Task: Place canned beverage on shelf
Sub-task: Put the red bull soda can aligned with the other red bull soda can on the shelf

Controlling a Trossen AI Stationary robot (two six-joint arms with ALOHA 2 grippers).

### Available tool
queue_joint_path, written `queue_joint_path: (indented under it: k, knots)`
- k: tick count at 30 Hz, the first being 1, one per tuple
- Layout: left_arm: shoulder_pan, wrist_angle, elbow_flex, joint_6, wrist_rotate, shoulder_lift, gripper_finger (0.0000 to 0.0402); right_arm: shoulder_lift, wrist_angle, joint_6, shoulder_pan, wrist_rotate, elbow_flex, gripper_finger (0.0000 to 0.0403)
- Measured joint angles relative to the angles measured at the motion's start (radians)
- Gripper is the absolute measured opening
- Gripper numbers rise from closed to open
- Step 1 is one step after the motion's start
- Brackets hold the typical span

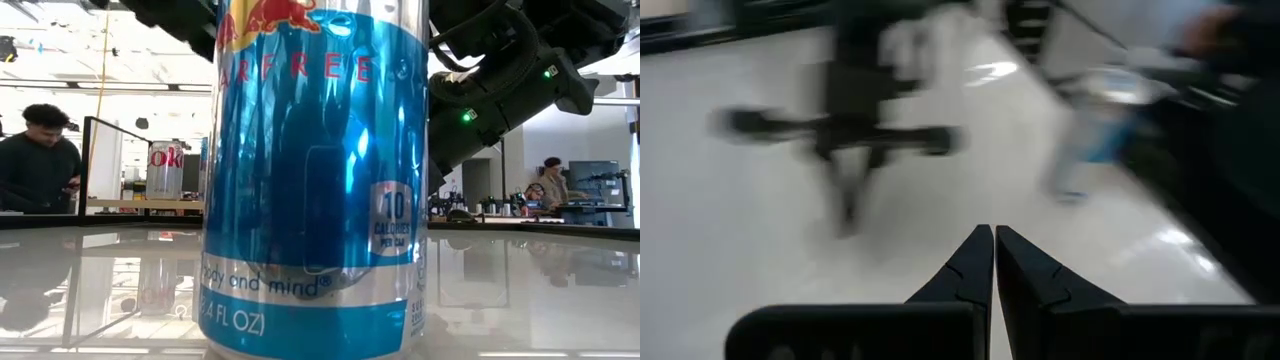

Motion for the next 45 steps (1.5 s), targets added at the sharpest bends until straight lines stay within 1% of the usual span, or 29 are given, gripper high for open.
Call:
queue_joint_path:
  k: [6,8,10,13,15,18,22,24,27,31,36,41,45]
  knots:
    - [-0.264,0.022,0.03,-0.027,0.013,0.0,0.0,0.0,0.003,0.007,0.0,0.0,0.0,0.0027]
    - [-0.334,0.041,0.04,-0.004,0.002,0.0,0.0,0.0,0.005,0.007,-0.002,0.0,0.0,0.0027]
    - [-0.39,0.069,0.04,0.045,-0.038,0.0,0.0,0.0,0.008,0.008,-0.006,0.0,0.0,0.0027]
    - [-0.443,0.117,0.036,0.149,-0.124,0.004,0.0,0.0,0.008,0.008,-0.013,0.0,0.0,0.0027]
    - [-0.455,0.17,0.036,0.178,-0.174,0.03,0.0001,0.0,0.01,0.01,-0.015,0.0,0.0,0.0027]
    - [-0.451,0.25,0.035,0.206,-0.191,0.083,0.0014,0.0,0.01,0.01,-0.021,0.0,0.0,0.0027]
    - [-0.452,0.352,0.035,0.25,-0.188,0.173,0.006,0.0,0.01,0.01,-0.021,0.0,0.0,0.0027]
    - [-0.452,0.416,0.035,0.249,-0.196,0.216,0.0093,0.0,0.01,0.01,-0.021,0.0,0.0,0.0027]
    - [-0.447,0.507,0.047,0.213,-0.237,0.281,0.0148,0.0,0.011,0.01,-0.021,0.0,0.0,0.0027]
    - [-0.44,0.536,0.11,0.144,-0.248,0.36,0.0223,0.0,0.008,0.048,-0.019,0.0,0.0,0.0027]
    - [-0.443,0.51,0.224,0.042,-0.232,0.492,0.0299,0.0,0.007,0.076,-0.019,0.0,0.0,0.0027]
    - [-0.476,0.446,0.339,0.016,-0.244,0.616,0.0347,0.0,-0.013,0.08,-0.006,0.0,0.0,0.0027]
    - [-0.499,0.419,0.404,0.031,-0.278,0.677,0.0362,0.0,-0.056,0.081,0.009,0.0,0.0,0.0027]
